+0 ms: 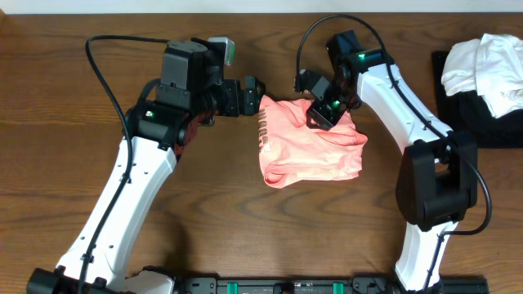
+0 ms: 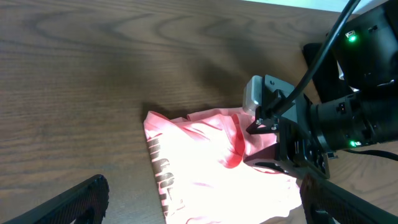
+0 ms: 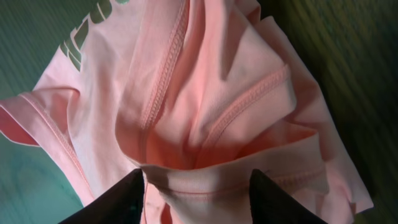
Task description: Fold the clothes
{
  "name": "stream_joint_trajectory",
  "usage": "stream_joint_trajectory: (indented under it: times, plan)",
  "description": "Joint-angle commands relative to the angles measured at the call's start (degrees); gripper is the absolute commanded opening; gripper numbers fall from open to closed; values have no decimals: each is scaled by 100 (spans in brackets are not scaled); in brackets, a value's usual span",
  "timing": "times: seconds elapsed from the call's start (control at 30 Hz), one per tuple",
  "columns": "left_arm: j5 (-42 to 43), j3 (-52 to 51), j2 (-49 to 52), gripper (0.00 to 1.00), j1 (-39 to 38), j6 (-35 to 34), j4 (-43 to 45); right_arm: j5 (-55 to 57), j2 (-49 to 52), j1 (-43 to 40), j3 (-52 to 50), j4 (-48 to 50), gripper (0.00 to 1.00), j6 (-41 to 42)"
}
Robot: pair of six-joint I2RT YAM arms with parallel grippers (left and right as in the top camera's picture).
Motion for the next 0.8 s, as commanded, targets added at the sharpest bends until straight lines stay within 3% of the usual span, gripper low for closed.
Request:
stream_joint_trajectory:
  times: [0.0,0.17,0.33,0.4,0.63,0.77]
  plan:
    - [-55,-15,-11,98,15,55,0,-66,136,63,-125,9,54,-28]
    - [-55,-15,-11,98,15,55,0,81,136,66,-299,87,64,-92]
    - [-55,-15,-11,98,13,55,0,173,136,63,-372,247,59,-92]
    - [-55,-15,-11,98,15,55,2,212,133,61,-372,348,50,-85]
    - [-55,-15,-11,98,13,55,0,459,131,48,-369,885,1,457]
    - [-55,-15,-11,98,13,55,0,850,118,0,-258,1139,1,1152]
